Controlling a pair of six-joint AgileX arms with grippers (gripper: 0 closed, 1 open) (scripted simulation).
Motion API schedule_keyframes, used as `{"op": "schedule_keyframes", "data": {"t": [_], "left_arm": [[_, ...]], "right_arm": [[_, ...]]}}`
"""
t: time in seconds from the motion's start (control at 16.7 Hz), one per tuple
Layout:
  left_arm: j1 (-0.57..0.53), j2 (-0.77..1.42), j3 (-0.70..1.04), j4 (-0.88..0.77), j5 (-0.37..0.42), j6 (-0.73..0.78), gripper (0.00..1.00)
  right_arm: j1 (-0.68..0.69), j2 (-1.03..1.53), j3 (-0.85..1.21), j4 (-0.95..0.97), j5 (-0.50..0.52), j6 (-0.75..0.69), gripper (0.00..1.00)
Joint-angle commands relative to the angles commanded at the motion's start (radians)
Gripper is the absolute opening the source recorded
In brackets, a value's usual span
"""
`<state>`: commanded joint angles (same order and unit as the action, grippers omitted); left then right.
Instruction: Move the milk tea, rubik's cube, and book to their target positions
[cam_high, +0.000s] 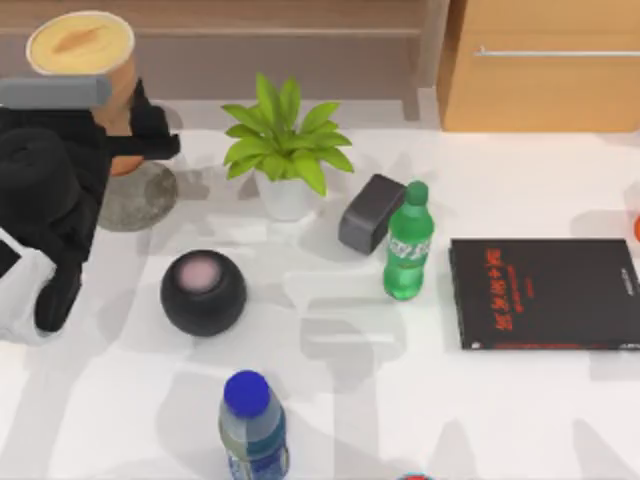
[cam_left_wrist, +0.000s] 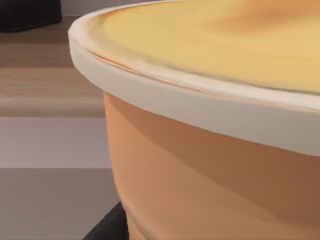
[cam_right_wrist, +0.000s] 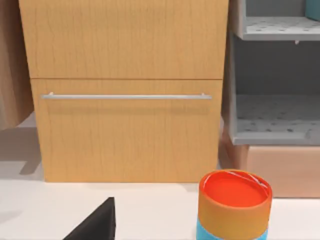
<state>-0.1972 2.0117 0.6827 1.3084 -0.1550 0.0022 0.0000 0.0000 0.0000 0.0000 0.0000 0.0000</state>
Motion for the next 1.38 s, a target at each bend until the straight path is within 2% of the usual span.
{"op": "schedule_keyframes", "data": {"t": [0.42,0.72,1.38], "left_arm": [[-0.004,0.112,-0.003,0.113,0.0,-0.002,0.0],[-0.004,0.122,-0.004,0.122,0.0,-0.002,0.0],[-0.004,0.122,-0.004,0.122,0.0,-0.002,0.83]], "right_arm": [[0.0,0.0,0.0,0.0,0.0,0.0,1.0],[0.0,0.0,0.0,0.0,0.0,0.0,1.0],[0.0,0.0,0.0,0.0,0.0,0.0,1.0]]}}
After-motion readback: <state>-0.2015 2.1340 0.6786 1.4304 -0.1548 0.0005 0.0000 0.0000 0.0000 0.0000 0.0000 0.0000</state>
